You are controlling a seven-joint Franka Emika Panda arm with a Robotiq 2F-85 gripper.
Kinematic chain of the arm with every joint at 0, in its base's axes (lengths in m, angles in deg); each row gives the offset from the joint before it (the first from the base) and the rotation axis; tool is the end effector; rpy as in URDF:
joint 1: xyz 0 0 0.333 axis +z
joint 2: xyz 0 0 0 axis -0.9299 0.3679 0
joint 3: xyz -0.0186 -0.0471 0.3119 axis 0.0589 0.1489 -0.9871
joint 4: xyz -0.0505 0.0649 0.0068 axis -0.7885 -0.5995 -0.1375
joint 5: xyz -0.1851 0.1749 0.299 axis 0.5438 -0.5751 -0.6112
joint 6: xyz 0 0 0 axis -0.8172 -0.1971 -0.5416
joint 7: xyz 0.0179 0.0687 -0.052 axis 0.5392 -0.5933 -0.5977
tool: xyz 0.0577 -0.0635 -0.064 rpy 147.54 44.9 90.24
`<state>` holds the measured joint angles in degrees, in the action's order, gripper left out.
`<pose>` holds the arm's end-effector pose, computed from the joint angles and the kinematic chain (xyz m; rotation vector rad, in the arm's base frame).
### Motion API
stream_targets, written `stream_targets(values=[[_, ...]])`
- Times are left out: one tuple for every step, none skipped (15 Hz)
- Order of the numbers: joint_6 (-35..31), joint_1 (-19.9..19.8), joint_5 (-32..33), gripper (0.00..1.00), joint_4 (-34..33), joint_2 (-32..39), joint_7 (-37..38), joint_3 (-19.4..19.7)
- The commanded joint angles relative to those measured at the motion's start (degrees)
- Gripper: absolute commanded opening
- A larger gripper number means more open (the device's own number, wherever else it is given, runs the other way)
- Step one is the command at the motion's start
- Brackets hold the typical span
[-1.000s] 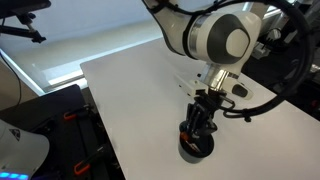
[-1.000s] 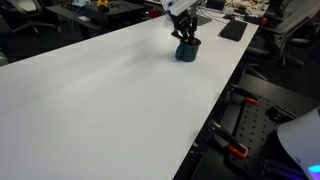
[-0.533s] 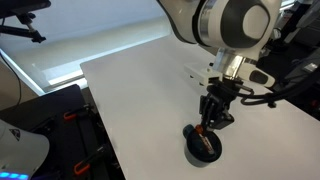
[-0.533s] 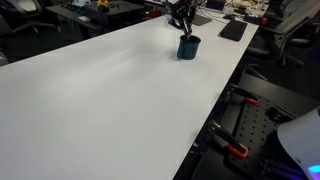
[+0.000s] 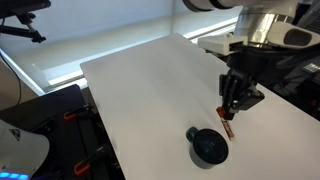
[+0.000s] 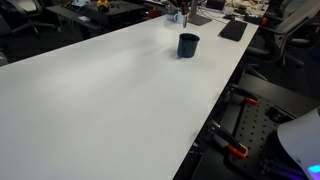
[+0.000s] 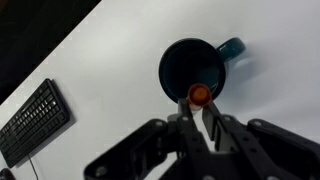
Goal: Remove the marker from the mug
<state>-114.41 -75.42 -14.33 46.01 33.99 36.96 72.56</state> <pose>0.5810 -0.2276 0.3033 2.6210 -0.7775 -0.3257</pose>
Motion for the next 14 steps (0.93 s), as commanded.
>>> stream_targets(values=[[1.49, 0.63, -0.86, 0.05, -0.07, -3.28, 1.49, 0.18], [1.57, 0.62, -1.05, 0.05, 0.06, -3.70, 1.06, -0.10], [1.71, 0.69, -1.26, 0.05, 0.25, -4.05, 0.43, -0.48], [1.69, 0.78, -1.43, 0.05, 0.41, -4.29, 0.06, -0.83], [1.92, 0.94, -1.79, 0.05, 0.70, -4.44, -0.68, -1.40], [2.27, 1.13, -2.20, 0.05, 1.07, -4.57, -1.42, -2.01], [2.34, 1.58, -2.36, 0.05, 1.84, -4.76, -2.04, -2.64], [2.67, 2.00, -2.53, 0.05, 2.45, -4.91, -2.66, -3.26], [2.95, 2.50, -2.74, 0.05, 3.44, -5.20, -3.80, -4.08], [2.81, 3.08, -2.57, 0.05, 4.44, -5.46, -4.17, -4.66], [2.73, 3.63, -2.32, 0.05, 5.43, -5.67, -4.91, -5.29], [2.79, 4.20, -2.15, 0.05, 6.22, -5.73, -5.15, -5.75], [2.58, 4.73, -1.89, 0.05, 7.04, -5.75, -5.23, -6.13], [2.55, 5.20, -1.80, 0.05, 7.68, -5.69, -5.16, -6.43]])
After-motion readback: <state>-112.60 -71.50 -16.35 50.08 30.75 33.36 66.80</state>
